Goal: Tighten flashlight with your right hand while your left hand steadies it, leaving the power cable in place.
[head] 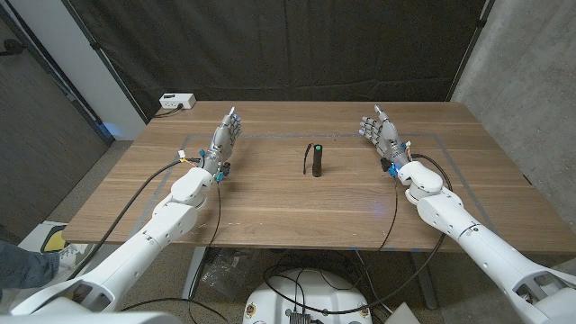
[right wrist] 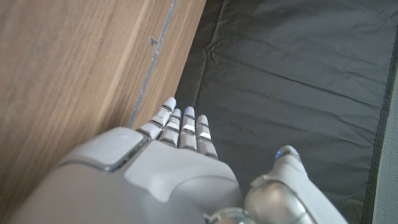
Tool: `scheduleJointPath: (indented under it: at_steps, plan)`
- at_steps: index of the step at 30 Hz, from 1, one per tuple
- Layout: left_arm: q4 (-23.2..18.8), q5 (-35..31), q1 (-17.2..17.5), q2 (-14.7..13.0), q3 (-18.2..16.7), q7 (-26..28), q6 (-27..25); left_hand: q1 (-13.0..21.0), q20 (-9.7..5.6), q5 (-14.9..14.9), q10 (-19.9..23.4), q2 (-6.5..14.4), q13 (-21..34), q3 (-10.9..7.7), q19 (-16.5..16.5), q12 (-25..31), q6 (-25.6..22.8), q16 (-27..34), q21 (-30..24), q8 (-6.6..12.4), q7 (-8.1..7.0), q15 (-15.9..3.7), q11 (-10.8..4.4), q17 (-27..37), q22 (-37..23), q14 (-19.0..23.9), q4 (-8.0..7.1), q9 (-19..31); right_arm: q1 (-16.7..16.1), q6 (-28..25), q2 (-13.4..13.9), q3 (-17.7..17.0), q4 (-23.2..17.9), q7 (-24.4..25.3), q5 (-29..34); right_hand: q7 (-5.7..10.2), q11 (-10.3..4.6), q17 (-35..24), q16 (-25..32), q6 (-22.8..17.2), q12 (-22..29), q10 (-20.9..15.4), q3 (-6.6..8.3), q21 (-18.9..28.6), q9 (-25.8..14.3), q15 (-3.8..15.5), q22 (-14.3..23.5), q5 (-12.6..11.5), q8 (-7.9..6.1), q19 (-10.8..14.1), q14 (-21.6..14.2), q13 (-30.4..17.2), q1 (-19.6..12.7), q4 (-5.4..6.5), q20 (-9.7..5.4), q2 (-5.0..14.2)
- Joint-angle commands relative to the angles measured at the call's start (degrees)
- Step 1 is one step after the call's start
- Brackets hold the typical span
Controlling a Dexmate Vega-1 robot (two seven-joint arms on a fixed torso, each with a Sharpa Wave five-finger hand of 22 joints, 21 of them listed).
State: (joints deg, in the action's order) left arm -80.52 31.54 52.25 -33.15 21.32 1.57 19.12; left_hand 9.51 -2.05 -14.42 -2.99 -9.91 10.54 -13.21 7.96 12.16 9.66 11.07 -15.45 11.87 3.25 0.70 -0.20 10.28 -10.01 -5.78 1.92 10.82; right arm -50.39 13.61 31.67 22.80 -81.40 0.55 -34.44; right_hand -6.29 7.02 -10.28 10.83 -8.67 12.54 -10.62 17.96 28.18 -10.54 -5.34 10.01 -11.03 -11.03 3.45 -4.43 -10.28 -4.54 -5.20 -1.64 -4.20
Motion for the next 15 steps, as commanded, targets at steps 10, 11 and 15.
scheduleJointPath:
  at_steps: [10, 11, 15]
  plan:
    - [-8.9, -9.3, 4.7, -6.5, 0.1, 2.7, 0.8, 5.7, 0.33, -1.0, 3.2, -0.4, 0.3, 1.18, -3.4, 1.0, -3.1, 0.7, -0.2, 1.44, -0.19, -0.81, -1.47, 0.1, -0.2, 3.8, 4.07, 0.2, -4.6, 0.2, 0.9, -1.2, -8.0, 7.0, 2.9, 0.11, -0.47, -0.1, 0.5, -1.3, 0.7, -1.6, 0.04, 0.0, -0.3, 0.13, 0.1, -0.1, -0.57, 1.8, -1.6, -0.1, -1.1, -0.28, -0.19, 0.24]
    - [-9.3, -9.5, 4.9, -6.7, 0.1, 2.7, 0.7, 6.0, 0.33, -1.0, 3.4, -0.4, 0.3, 1.24, -3.4, 1.1, -3.3, 0.7, -0.1, 1.46, -0.26, -0.90, -1.63, 0.1, -0.2, 3.9, 4.28, 0.2, -4.6, 0.5, 1.0, -1.1, -8.0, 6.9, 3.4, 0.14, -0.52, -0.1, 0.5, -1.4, 0.8, -1.9, 0.02, 0.0, -0.3, 0.11, 0.1, -0.1, -0.60, 1.9, -1.6, -0.2, -1.2, -0.30, -0.21, 0.24]
    - [-10.9, -11.4, 5.4, -7.6, 0.2, 3.0, 0.7, 6.7, 0.28, -1.2, 3.6, -0.6, 0.3, 1.51, -3.4, 1.0, -3.7, 0.6, 0.0, 1.58, -0.38, -1.04, -1.68, 0.1, -0.2, 4.1, 4.82, 0.2, -4.5, 1.1, 0.6, -1.3, -7.9, 7.2, 3.5, 0.21, -0.37, -0.1, 0.6, -1.5, 0.9, -2.1, 0.00, 0.0, -0.3, 0.12, 0.1, -0.1, -0.63, 2.3, -1.8, -0.2, -1.2, -0.34, -0.21, 0.26]
